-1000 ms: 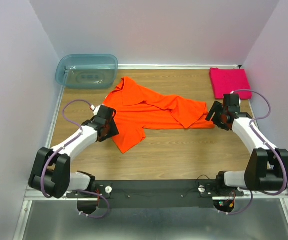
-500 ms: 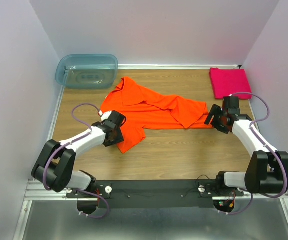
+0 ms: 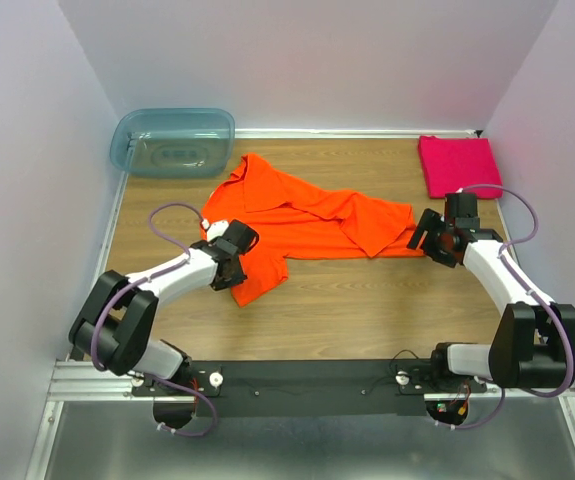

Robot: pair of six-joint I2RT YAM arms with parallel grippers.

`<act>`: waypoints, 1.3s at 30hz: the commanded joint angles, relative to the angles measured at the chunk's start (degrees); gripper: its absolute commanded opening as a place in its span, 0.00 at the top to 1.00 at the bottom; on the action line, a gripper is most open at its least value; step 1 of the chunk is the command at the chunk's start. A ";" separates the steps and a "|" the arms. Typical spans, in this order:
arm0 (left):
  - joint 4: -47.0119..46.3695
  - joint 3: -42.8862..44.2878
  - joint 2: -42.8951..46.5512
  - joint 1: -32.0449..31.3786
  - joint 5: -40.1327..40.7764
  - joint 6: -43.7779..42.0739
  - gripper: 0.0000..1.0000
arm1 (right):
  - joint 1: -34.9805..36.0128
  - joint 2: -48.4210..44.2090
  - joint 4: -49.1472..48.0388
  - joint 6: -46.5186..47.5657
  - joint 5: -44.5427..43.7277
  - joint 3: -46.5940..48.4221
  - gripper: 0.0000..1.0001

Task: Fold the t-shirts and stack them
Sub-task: Flatten the tshirt out

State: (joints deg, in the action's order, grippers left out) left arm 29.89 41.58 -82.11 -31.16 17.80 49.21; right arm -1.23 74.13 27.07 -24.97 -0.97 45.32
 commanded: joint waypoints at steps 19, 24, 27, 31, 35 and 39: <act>4.39 2.45 2.39 -0.40 -0.66 -2.45 1.00 | -0.70 9.27 -1.57 -2.89 -6.85 1.17 0.26; 4.83 2.98 3.18 -0.40 -0.05 -3.24 1.00 | -0.70 12.97 -4.21 -3.86 -5.88 1.53 0.32; 5.35 3.15 3.88 -0.31 0.39 -3.59 1.00 | -0.70 13.67 -4.66 -3.51 -6.93 2.14 0.34; 5.97 3.33 4.59 -0.22 0.92 -3.86 1.00 | -0.79 12.44 -4.83 -4.03 -6.85 3.19 0.37; 5.97 3.33 5.03 -0.04 0.92 -4.38 1.00 | -0.79 12.00 -4.75 -4.82 -7.55 3.63 0.37; 5.62 3.33 4.94 0.13 0.92 -5.00 1.00 | -0.87 13.85 -5.18 -4.82 -8.25 3.55 0.37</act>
State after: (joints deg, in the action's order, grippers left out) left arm 34.48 43.42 -78.41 -31.24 17.37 45.01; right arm -1.61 86.72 23.16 -28.58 -6.46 47.53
